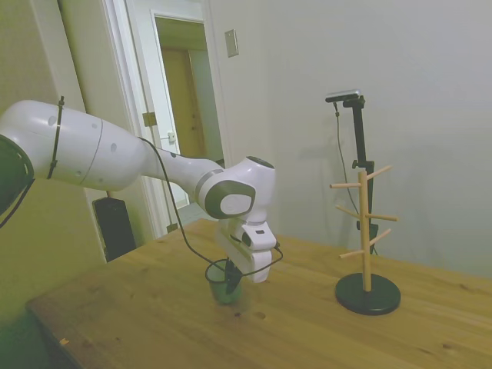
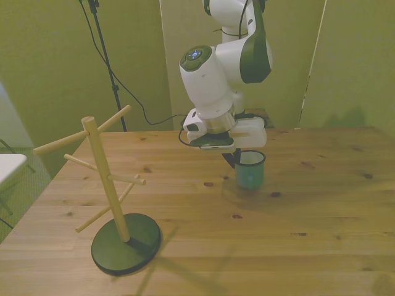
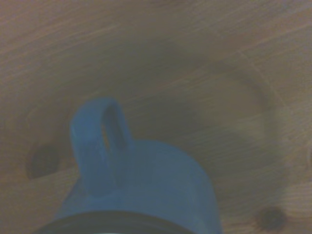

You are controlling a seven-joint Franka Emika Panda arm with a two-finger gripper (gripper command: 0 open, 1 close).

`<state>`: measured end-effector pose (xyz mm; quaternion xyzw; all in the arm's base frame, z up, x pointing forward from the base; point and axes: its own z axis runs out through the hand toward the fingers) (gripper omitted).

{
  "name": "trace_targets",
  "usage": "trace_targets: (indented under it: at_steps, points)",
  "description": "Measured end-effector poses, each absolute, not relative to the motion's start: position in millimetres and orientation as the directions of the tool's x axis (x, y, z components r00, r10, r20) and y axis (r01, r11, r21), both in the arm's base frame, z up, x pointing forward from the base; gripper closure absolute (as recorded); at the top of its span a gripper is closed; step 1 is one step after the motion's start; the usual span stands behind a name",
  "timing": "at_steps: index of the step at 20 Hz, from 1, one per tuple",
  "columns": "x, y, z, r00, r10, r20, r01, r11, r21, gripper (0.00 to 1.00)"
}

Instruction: Unload the mug

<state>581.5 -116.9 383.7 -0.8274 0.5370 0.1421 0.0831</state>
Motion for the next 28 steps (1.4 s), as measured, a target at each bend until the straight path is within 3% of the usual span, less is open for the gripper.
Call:
trace_targets:
  at_steps: [15,16,28]
  points:
    - [590,-115,370,0.313,-0.891,-0.329,-0.930,-0.357,0.085,1.00]
    - [592,-117,368,0.310,-0.892,-0.330,-0.930,-0.356,0.088,0.00]
    - [598,-119,366,0.312,-0.890,-0.331,-0.928,-0.360,0.092,0.00]
